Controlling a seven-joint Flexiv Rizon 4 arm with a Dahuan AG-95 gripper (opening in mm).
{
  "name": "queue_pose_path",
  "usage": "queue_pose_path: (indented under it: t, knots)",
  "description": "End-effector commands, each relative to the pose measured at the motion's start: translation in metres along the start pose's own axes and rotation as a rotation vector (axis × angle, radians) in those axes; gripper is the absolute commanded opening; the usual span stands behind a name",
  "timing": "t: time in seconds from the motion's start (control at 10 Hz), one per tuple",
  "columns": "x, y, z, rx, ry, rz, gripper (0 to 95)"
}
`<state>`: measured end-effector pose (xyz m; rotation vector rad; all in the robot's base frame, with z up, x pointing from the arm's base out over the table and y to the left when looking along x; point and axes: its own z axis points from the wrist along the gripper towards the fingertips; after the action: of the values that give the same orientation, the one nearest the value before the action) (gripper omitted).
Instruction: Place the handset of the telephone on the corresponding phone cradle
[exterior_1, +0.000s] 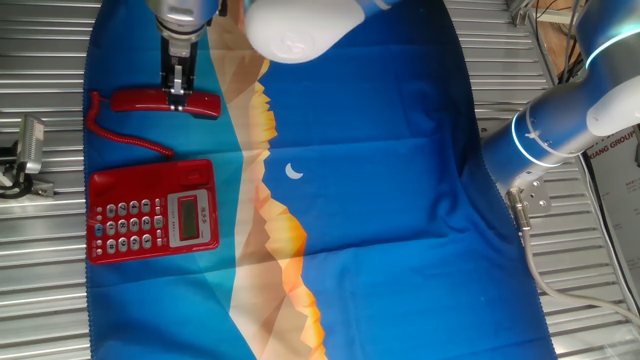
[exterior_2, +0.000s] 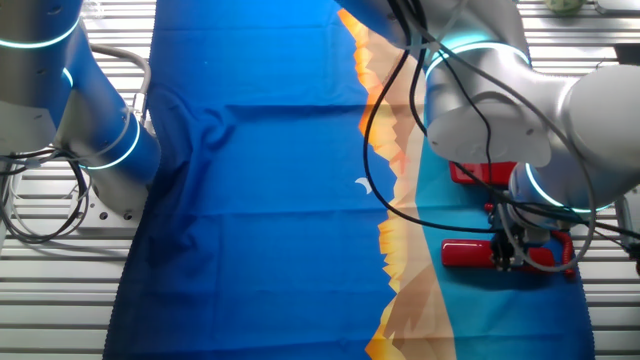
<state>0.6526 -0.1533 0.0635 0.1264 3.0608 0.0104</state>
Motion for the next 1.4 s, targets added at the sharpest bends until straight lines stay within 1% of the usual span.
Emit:
queue_pose_path:
  t: [0.1, 0.4, 0.6, 0.8, 1.0, 1.3, 1.4]
  knots:
    - [0.000, 0.000, 0.000, -0.006, -0.002, 0.001, 38.0]
    - [0.000, 0.000, 0.000, -0.005, 0.005, -0.007, 38.0]
    - [-0.003, -0.002, 0.003, -0.008, 0.001, -0.014, 38.0]
    - [-0.008, -0.005, 0.006, -0.012, 0.001, -0.015, 38.0]
    - [-0.011, -0.006, 0.007, -0.012, 0.005, -0.015, 38.0]
    - [-0.014, -0.008, 0.008, -0.011, -0.003, -0.034, 38.0]
    - [-0.017, -0.009, 0.009, -0.017, -0.002, -0.040, 57.0]
